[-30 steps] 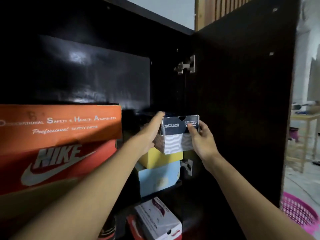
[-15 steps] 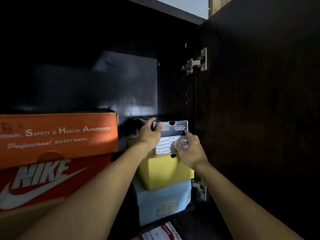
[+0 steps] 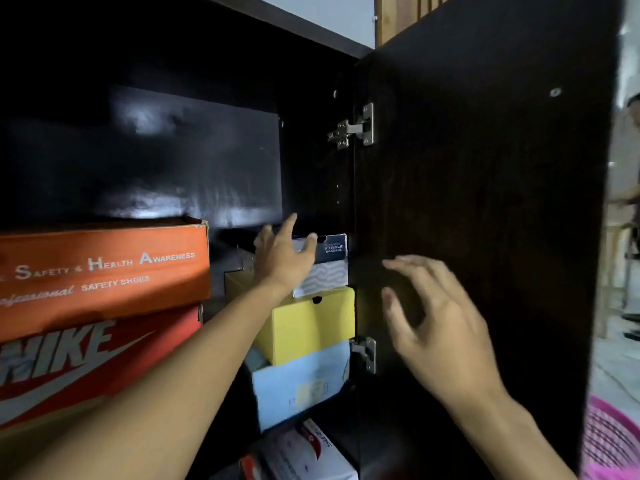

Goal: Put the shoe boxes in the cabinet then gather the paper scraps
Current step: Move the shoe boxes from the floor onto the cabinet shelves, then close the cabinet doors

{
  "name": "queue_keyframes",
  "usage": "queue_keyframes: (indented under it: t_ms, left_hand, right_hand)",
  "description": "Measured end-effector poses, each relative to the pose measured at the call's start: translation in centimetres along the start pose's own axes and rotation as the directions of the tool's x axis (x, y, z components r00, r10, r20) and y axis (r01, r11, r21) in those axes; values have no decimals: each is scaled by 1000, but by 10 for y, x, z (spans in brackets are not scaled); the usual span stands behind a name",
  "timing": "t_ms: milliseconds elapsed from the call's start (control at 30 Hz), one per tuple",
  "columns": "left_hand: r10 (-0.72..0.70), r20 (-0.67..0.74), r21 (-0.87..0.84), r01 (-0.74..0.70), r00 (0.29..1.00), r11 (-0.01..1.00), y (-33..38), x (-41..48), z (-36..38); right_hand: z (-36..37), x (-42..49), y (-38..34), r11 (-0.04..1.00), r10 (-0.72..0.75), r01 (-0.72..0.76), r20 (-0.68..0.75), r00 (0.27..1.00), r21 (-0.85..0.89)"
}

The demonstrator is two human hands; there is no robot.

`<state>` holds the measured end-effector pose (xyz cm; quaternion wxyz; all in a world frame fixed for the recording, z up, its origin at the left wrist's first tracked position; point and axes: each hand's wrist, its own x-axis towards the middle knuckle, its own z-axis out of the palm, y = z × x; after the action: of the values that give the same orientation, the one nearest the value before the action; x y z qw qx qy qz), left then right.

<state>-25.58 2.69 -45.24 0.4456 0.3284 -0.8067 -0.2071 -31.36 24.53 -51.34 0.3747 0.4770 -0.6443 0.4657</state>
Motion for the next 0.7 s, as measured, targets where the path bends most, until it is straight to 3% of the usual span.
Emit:
queue_keyframes:
  t_ms: [100,200,267,367,433,567,700]
  left_hand:
    - [150,57,-238,-132,987,962,41,-36,-14]
    - [276,148,-430,-189,950,883,88,-75,-18]
    - [331,153,-503,-215,931,837,121,-98,-19]
    - [398,181,-551,-243,900,799,166,-125,-16]
    - [431,220,-520,-268,875,811,188,-137,-12]
    - [422,247,-469,-274,872,840,212,-152,-8]
    - [434,95,-415,-361,896,835,207,-157,-20]
  right_hand:
    - [-48,-16,6,991,-75,36,-304,950,-132]
    - [-81,-24,24,981,133,-180,-418,899,-75]
    - [-92,-27,41,931,354,-362,-349,868,45]
    - [-95,-27,63,789,585,-536,-98,805,300]
    - [-89,-28,69,747,596,-560,11,803,358]
    - [-86,-37,63,746,600,-552,-17,800,373]
    - [-79,-49,29,861,406,-352,-81,910,367]
